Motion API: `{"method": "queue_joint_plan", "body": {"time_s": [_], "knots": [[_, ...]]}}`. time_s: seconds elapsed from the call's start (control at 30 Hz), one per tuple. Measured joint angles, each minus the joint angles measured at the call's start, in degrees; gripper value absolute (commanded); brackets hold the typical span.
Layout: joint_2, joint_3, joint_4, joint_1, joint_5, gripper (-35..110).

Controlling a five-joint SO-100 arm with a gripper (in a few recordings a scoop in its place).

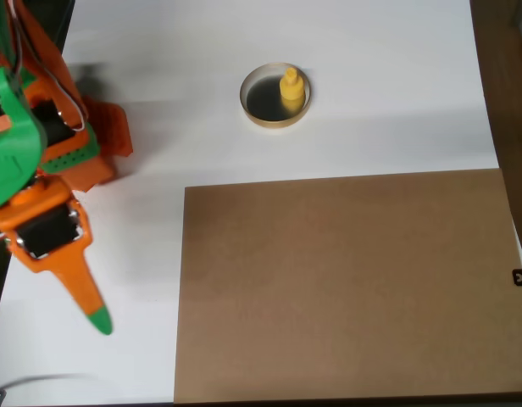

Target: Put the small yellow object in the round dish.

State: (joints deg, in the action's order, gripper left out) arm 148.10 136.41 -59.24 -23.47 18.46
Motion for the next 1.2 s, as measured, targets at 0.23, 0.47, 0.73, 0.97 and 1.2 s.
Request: {"method": "queue_joint_plan", "body": {"time_s": [0.23, 0.47, 0.73, 0.97, 1.2], "knots": [[9.49, 8.61, 4.83, -6.77, -6.68, 21], [19.42, 18.37, 8.17, -11.60, -11.25, 22], [30.85, 27.33, 8.17, -14.33, -13.27, 19], [40.25, 32.87, 5.62, -14.77, -15.47, 11], [40.34, 35.16, 5.36, -13.97, -15.91, 14]]}}
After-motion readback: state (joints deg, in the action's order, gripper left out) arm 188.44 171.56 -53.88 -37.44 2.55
